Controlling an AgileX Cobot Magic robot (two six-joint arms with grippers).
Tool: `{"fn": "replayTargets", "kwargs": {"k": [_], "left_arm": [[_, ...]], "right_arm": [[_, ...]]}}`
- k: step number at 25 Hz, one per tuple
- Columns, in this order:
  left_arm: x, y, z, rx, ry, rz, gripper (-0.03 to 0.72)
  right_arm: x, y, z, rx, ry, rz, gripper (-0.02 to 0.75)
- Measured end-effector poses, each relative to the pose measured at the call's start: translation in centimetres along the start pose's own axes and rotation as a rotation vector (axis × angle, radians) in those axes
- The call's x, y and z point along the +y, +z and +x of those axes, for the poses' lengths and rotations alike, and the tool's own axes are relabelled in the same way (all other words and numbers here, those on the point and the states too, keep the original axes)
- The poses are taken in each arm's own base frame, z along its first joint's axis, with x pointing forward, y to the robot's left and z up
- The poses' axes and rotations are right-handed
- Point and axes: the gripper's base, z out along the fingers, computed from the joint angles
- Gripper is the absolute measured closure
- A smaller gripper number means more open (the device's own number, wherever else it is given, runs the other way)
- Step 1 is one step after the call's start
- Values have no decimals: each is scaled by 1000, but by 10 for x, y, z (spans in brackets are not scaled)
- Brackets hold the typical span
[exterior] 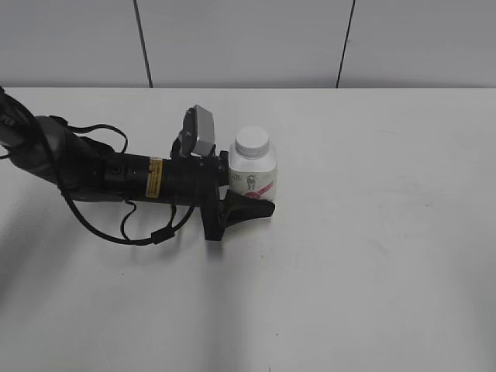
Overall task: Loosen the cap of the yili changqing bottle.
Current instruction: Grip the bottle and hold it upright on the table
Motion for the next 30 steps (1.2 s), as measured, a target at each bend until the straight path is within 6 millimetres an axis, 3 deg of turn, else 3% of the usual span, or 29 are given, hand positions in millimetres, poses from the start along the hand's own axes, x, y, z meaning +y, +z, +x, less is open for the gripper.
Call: {"fn": "replayTargets", "kwargs": {"k": [6,18,30], "left_arm": [[-5,12,5,5,26,-14,267],[-7,16,24,50,11,-16,267],[-7,16,24,49,11,-15,269]], "right_arm": [[0,0,0,0,0,0,225],[0,0,0,0,0,0,225],[0,0,0,0,0,0,225]]}}
